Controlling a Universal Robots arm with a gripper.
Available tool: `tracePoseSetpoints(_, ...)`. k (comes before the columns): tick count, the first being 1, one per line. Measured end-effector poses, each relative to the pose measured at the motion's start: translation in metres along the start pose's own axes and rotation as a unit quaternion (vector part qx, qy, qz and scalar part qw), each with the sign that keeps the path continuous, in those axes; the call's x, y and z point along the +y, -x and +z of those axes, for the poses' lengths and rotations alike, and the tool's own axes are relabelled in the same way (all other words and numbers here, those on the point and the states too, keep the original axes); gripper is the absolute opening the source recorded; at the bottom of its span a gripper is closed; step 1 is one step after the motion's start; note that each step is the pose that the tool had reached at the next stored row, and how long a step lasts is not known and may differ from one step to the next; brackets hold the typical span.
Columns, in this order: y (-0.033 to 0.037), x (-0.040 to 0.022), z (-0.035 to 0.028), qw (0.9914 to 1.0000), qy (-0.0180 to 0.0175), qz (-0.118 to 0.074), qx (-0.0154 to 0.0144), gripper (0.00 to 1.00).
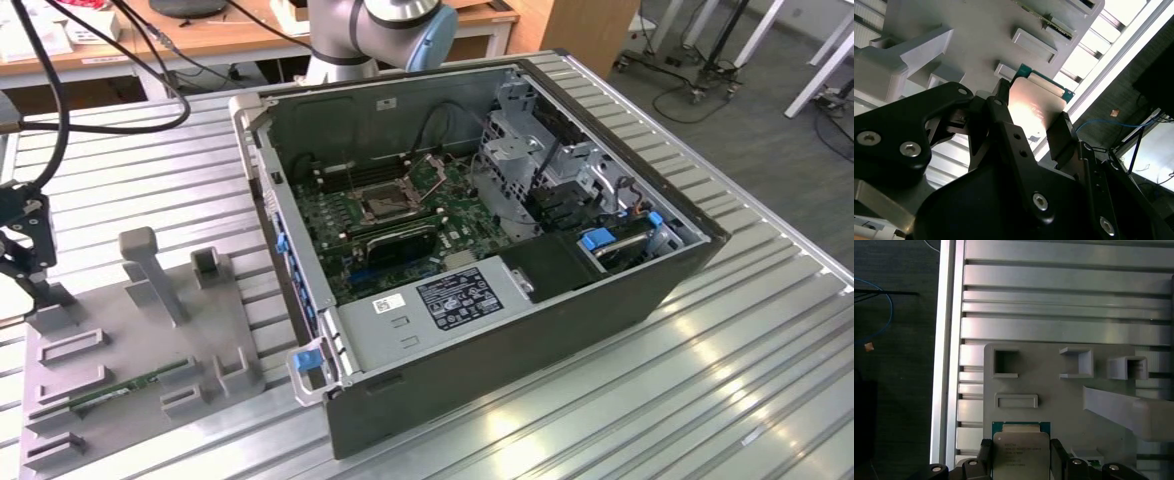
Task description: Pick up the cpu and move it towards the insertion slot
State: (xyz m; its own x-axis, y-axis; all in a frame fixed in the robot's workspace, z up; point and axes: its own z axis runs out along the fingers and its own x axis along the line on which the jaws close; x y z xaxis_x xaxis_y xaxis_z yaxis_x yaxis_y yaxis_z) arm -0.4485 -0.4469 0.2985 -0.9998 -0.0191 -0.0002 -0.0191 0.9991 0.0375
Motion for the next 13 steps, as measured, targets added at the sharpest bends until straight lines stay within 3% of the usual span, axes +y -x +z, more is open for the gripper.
tracePoseSetpoints(13,0.0000,0.0001,-0.0028,1.00000,0.0000,0.000,0.0000,0.55)
